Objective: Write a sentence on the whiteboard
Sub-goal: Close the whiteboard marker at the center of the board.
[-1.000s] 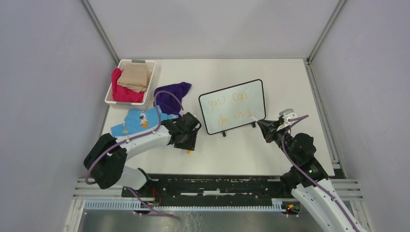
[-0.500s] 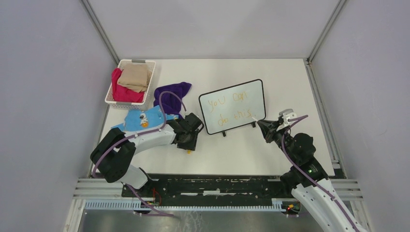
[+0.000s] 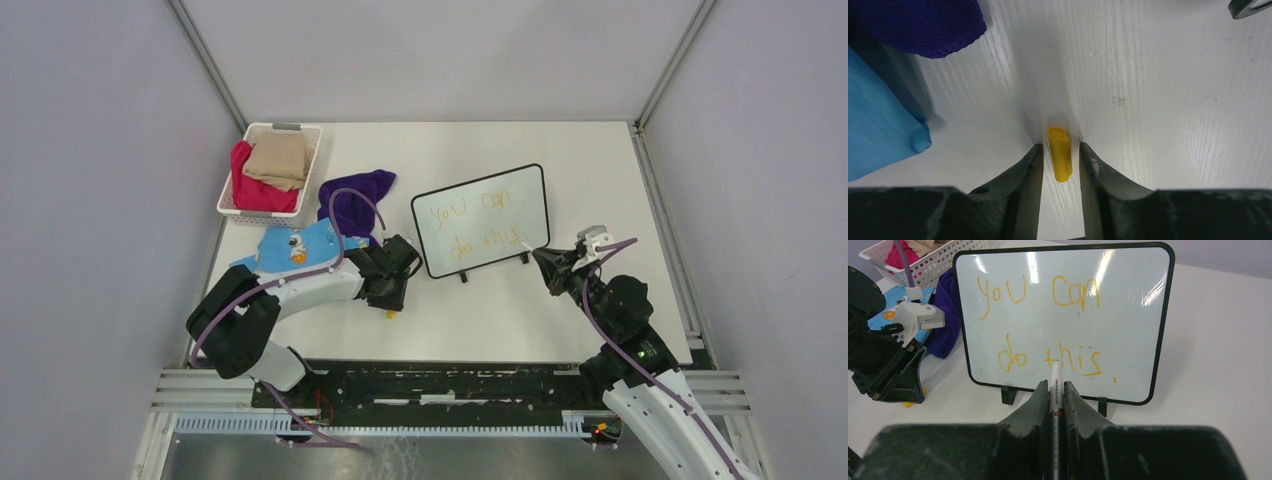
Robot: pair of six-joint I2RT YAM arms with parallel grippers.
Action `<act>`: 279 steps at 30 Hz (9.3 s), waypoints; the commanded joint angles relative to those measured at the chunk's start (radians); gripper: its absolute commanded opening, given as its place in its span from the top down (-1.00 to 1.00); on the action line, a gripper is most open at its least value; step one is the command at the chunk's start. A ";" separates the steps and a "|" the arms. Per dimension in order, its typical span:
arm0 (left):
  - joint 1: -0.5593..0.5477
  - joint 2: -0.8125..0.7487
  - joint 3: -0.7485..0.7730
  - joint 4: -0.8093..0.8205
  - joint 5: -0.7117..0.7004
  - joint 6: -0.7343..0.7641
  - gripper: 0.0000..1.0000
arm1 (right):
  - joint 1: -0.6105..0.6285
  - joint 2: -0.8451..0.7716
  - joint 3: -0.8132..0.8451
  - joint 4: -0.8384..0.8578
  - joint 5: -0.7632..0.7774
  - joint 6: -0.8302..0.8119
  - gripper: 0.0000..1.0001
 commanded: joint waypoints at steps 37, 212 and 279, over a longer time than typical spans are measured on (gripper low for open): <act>-0.026 -0.569 0.368 0.068 -0.244 0.040 0.96 | 0.050 0.334 0.386 0.393 -0.059 0.106 1.00; -0.147 -0.549 0.181 1.000 0.124 -0.666 0.96 | 1.204 0.815 0.398 1.733 0.772 -1.201 1.00; -0.193 -0.541 0.142 1.067 0.127 -0.695 0.97 | 1.167 0.789 0.365 1.727 0.775 -1.118 1.00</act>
